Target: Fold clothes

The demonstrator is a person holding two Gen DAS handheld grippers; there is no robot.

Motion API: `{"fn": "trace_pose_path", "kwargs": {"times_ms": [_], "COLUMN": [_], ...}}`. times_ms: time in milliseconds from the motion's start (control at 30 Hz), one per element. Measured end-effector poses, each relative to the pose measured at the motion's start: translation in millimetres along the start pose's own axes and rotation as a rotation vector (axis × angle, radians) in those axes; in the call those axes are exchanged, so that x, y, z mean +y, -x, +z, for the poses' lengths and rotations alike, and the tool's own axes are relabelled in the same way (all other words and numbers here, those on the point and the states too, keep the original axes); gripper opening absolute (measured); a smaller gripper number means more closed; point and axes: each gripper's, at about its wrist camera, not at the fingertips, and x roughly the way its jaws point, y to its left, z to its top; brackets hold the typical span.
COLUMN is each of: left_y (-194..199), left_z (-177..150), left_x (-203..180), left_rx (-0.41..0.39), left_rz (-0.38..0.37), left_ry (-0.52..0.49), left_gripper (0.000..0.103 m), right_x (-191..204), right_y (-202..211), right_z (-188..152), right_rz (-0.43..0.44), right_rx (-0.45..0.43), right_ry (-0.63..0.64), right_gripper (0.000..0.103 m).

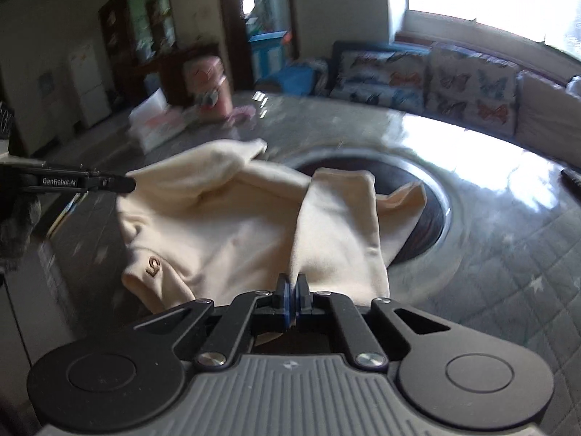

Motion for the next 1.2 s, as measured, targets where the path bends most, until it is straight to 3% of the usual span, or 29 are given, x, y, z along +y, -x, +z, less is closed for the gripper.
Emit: {"fn": "trace_pose_path", "kwargs": {"times_ms": [133,267,367,400,500,767,1067,1200], "left_y": [-1.5,-1.5,-8.7,-11.4,-29.0,-98.5,-124.7,-144.5], "left_z": [-3.8,2.6,13.6,17.3,30.5,63.4,97.6,105.0], "left_x": [7.9,12.6,19.4,21.8,31.3,52.1,13.2,2.3], "left_rx": [0.031,0.007,-0.012,-0.017,-0.026,0.035,0.017,0.052], "left_rz": [-0.004,0.011,0.032,0.039,0.060,0.067,0.043,0.062], "left_ry": [0.004,0.012,0.045,0.057,0.112,0.251,0.151,0.113], "left_gripper": [0.004,0.006,0.012,0.018,0.034,0.040,0.051,0.056], "right_x": [3.4,6.5,3.6,2.1,-1.0,-1.7,-4.6,-9.6], "right_y": [4.0,-0.6,-15.2,-22.6,-53.1,-113.4,-143.4,-143.9], "right_z": [-0.5,15.5,26.9,31.6,46.4,64.3,61.9,59.6], "right_rz": [0.002,-0.007,-0.017,-0.019,-0.022,-0.050,-0.102,-0.106], "right_rx": [0.010,-0.026,-0.042,-0.043,-0.037,-0.007,0.029,0.025], "right_ry": [0.033,0.069,0.074,0.071,0.066,0.060,0.065,0.049], "right_gripper": [0.009,0.018,0.023,0.023,0.023,0.025,0.026,0.014]}}
